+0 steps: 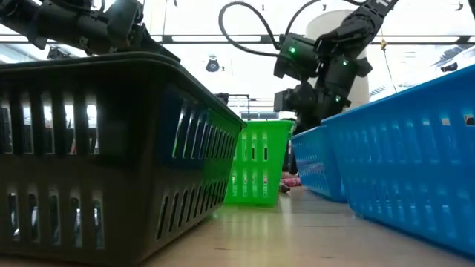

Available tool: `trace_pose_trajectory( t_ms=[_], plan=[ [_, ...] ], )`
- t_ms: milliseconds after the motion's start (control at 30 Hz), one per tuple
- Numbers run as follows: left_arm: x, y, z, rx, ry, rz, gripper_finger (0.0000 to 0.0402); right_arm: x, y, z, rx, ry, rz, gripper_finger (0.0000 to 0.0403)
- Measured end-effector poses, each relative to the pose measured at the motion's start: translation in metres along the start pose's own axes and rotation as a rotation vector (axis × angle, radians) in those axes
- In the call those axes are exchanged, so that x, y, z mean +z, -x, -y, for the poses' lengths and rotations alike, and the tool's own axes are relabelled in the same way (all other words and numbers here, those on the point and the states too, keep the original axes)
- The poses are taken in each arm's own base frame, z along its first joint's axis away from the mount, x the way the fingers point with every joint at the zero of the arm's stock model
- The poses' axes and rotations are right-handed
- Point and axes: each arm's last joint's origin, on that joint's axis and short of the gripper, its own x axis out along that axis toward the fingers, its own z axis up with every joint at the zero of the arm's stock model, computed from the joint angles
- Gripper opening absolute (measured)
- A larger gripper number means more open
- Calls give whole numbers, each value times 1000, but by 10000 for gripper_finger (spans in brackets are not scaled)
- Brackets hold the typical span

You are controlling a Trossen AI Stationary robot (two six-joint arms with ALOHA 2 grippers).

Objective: Sort crayons
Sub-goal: Put the violet crayon into the top blue bin

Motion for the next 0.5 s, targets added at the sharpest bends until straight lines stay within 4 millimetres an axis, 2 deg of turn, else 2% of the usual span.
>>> trace_pose_trajectory(
  t_ms=[233, 500],
  plan=[
    [0, 0, 0, 0, 0, 0, 153, -1, 9, 9, -18, -38, 30, 148],
    [0, 0, 0, -1, -1, -1, 153, -3, 10, 17, -16, -62, 46, 148]
  ],
)
